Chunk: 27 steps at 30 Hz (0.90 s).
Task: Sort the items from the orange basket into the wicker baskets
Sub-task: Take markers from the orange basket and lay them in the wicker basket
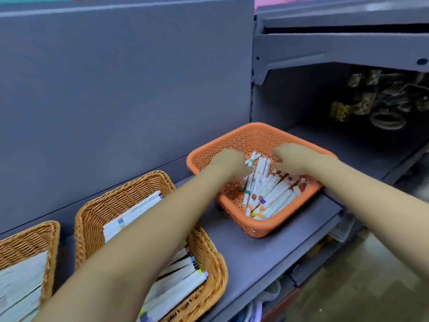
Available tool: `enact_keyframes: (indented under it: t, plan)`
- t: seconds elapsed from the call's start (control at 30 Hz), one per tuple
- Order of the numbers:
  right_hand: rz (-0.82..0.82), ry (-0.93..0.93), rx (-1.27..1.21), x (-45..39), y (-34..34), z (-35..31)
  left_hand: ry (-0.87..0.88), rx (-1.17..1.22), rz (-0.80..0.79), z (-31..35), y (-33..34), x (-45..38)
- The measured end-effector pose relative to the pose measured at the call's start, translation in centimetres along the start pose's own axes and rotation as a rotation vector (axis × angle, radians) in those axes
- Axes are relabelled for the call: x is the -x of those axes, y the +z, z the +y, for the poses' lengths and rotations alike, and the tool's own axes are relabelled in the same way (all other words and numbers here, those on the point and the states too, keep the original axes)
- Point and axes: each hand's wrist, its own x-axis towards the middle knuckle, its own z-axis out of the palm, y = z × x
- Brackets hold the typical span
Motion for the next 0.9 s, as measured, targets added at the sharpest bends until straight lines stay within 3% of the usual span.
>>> enact_keyframes:
  t: [0.13,0.27,0.57,0.63,0.77,0.9]
  plan:
    - [-0.069,-0.140,0.021,-2.5,-0.5,0.9,-0.040,0.011,-0.143,1.5,-0.2,-1.8]
    - [-0.098,-0.257,0.054,-4.5,-0.9,1.3,-0.141,0.174,-0.302,2.5,-0.3,-3.3]
    - [-0.045,-0.336,0.110,-5.9,-0.3,1.6,-0.220,0.173,-0.501,4.9,0.0,-5.3]
    - [-0.045,-0.325,0.106,-6.0,0.0,1.5,-0.207,0.141,-0.497,5.6,0.3,-5.8]
    - [-0.033,-0.328,0.124,-6.0,0.2,1.3,-0.175,0.057,-0.326,6.4,1.4,-5.9]
    - [-0.015,-0.324,0.050,-6.0,0.0,1.7,-0.248,0.135,-0.230,5.3,1.5,-5.8]
